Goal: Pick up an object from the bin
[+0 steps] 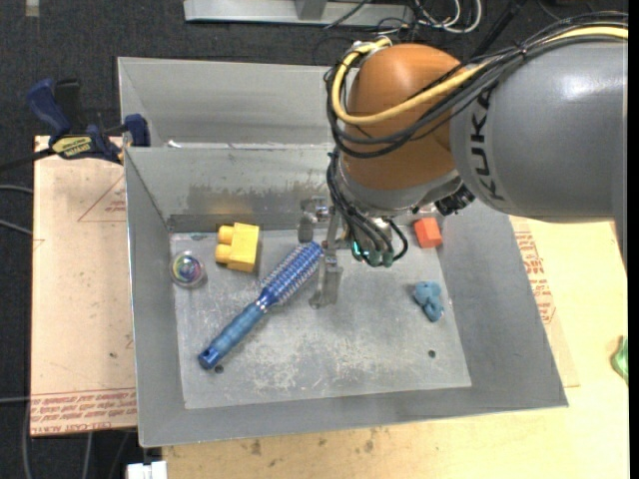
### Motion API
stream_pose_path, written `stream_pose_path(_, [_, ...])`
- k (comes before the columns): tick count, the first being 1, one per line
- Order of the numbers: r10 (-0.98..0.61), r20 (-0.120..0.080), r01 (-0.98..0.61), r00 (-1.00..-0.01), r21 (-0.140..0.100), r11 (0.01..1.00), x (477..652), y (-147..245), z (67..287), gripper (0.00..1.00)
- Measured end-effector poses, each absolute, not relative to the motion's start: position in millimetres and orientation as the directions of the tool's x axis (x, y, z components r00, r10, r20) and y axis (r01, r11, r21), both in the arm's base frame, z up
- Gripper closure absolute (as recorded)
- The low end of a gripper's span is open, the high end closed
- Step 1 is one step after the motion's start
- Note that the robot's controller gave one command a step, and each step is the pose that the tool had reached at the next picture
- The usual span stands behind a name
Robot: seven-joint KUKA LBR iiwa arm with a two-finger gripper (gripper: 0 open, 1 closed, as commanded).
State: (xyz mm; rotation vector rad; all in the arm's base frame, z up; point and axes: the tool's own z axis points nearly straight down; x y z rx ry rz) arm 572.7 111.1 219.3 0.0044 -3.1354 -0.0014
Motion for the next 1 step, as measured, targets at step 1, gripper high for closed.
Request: stream_pose_path(1, [-0.009,-0.011,-0.009,-1.0,0.003,1.0,585.5,113.2,290.8,0.0])
